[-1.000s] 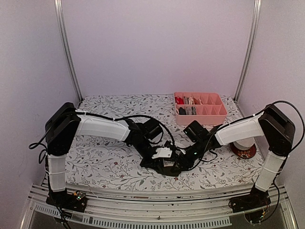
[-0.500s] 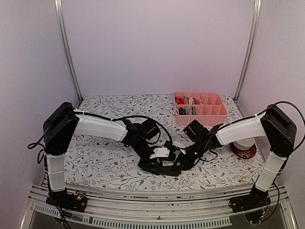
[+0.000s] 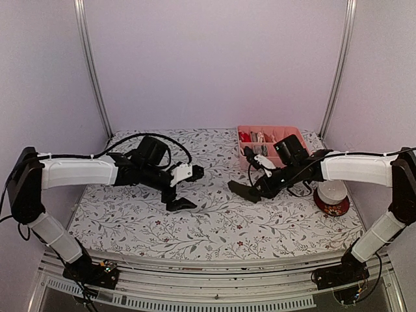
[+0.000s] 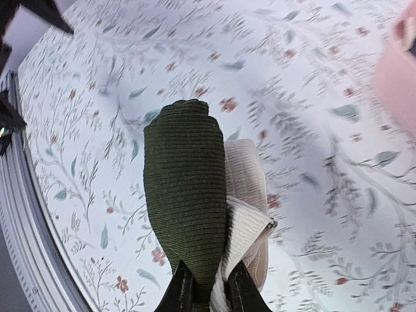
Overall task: Roll the underwear
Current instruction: Pick up the underwear from the center of the board, then place the underwear in the storage box.
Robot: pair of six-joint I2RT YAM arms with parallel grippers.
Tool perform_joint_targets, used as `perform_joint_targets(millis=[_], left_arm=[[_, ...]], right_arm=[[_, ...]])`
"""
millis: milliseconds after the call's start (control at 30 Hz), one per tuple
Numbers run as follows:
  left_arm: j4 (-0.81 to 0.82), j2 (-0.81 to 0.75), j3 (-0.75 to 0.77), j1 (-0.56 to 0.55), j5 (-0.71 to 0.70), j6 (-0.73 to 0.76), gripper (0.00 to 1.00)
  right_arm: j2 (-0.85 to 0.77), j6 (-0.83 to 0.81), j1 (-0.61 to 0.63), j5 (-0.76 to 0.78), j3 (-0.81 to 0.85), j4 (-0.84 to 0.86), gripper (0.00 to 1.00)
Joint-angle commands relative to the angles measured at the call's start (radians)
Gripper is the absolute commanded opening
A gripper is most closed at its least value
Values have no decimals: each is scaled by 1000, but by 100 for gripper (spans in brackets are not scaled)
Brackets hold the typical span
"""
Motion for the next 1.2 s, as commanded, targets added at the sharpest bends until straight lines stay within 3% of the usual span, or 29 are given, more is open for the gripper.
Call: perform_joint_targets(millis=[0,233,467,567,700,1167], left_arm=[[244,-20,-136,62,-18,-75,99],[483,-20,-284,74,6,-155,99],[538,0,-316,75,7,-168,98],[531,18,-307,74,18,-175,99],[523,15,-301,75,19,-180,98],[550,-9,-322,75,1,-173,99]], right_arm=[[-43,45,-83,124,143,-31,2],[55,76,-215,277,401,-51,2],[233,212,-253,489,565,-54,2],[297,249,-253,489,612,-73,2],[350,367,-256,651,660,-130,2],[508,424,-285,675,710,-106,2]])
